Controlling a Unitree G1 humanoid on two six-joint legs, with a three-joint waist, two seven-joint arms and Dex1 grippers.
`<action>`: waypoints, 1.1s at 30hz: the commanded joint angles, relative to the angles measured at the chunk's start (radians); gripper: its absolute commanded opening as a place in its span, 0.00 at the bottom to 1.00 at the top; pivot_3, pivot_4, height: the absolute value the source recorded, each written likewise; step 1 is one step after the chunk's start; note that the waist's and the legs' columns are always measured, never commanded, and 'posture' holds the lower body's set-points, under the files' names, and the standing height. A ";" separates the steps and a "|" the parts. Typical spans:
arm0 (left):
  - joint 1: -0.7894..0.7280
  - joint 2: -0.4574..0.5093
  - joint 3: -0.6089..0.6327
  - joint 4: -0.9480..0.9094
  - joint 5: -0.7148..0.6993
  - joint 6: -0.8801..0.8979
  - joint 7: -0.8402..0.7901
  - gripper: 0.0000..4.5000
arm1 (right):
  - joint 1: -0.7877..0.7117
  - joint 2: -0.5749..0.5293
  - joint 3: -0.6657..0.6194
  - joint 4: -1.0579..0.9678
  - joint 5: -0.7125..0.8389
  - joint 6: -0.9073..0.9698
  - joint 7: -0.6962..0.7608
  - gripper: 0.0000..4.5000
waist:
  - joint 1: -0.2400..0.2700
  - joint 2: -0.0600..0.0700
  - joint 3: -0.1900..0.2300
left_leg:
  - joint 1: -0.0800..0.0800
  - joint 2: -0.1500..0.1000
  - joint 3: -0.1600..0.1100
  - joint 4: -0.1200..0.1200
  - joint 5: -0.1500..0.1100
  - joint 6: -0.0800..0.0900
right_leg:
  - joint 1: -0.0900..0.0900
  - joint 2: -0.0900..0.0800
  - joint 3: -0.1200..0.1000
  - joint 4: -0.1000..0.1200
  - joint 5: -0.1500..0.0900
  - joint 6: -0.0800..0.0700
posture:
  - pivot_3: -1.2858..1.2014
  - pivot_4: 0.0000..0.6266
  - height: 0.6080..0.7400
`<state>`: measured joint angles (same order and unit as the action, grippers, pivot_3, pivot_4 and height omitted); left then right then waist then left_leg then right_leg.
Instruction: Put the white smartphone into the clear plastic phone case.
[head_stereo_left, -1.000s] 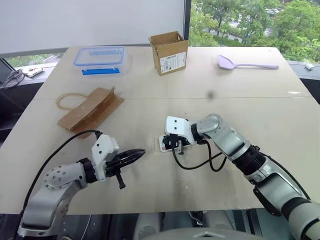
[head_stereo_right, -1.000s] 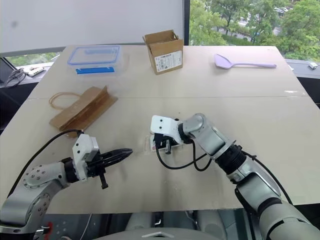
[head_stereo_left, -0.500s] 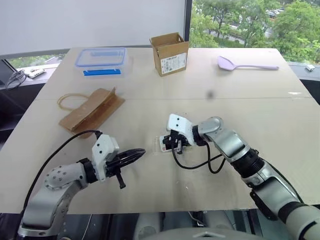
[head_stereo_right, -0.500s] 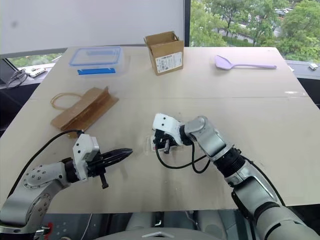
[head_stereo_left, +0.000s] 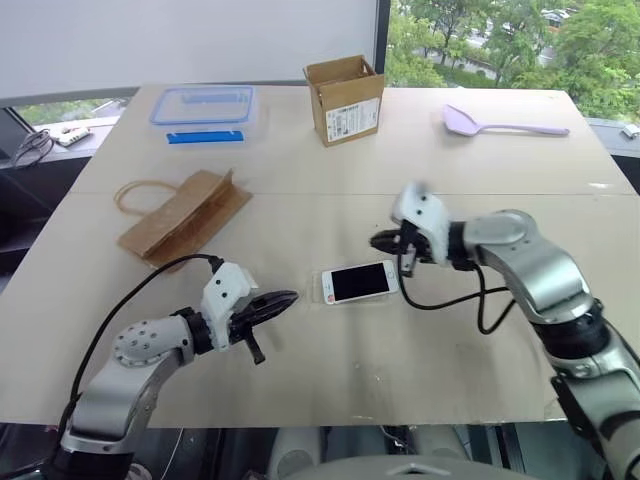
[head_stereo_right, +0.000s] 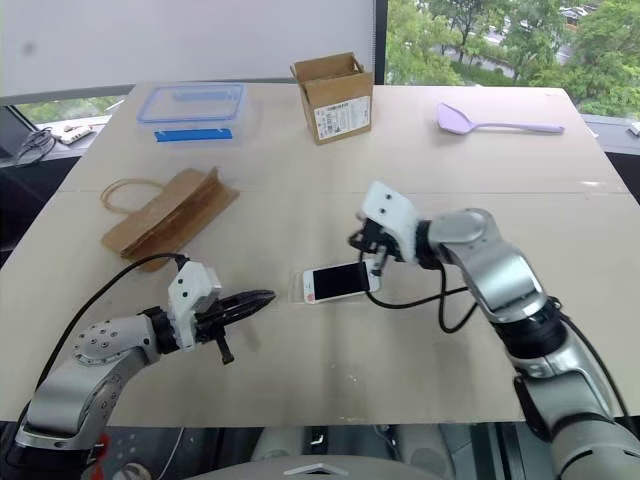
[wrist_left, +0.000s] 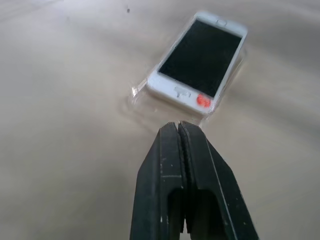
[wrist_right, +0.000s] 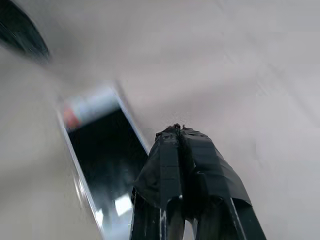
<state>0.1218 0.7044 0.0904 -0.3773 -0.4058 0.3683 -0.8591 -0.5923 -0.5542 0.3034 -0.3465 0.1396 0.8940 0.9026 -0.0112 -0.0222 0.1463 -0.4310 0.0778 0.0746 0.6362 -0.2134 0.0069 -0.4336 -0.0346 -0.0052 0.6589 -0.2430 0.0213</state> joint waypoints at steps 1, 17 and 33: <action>-0.023 0.005 -0.024 0.040 0.040 -0.008 0.008 0.00 | 0.039 -0.060 -0.020 -0.103 0.002 0.010 -0.021 0.00 | -0.007 0.000 0.001 | 0.000 0.000 0.000 0.000 0.000 0.000 | 0.000 0.000 0.000 0.000 0.000 0.000 | 0.52 0.24 1.00; -0.086 -0.030 -0.115 0.115 0.105 -0.041 -0.008 0.00 | 0.107 -0.073 0.130 -0.073 -0.033 -0.072 -0.041 0.00 | 0.003 0.000 0.002 | 0.001 0.000 -0.001 0.003 0.000 0.000 | 0.001 0.001 0.000 0.002 0.000 0.001 | 0.52 0.24 1.00; -0.120 -0.077 -0.157 0.133 0.134 -0.052 -0.023 0.00 | 0.030 -0.029 0.237 -0.005 -0.069 -0.178 0.039 0.00 | 0.015 0.000 0.002 | 0.002 0.001 -0.003 0.008 0.000 0.000 | 0.004 0.002 -0.001 0.004 0.000 0.000 | 0.52 0.24 1.00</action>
<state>0.0073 0.6414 -0.0146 -0.2312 -0.2736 0.3186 -0.8677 -0.5411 -0.6180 0.5138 -0.3313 0.0584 0.7580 0.9306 0.0035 -0.0223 0.1481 -0.4285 0.0785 0.0719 0.6439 -0.2133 0.0072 -0.4295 -0.0330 -0.0061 0.6631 -0.2427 0.0215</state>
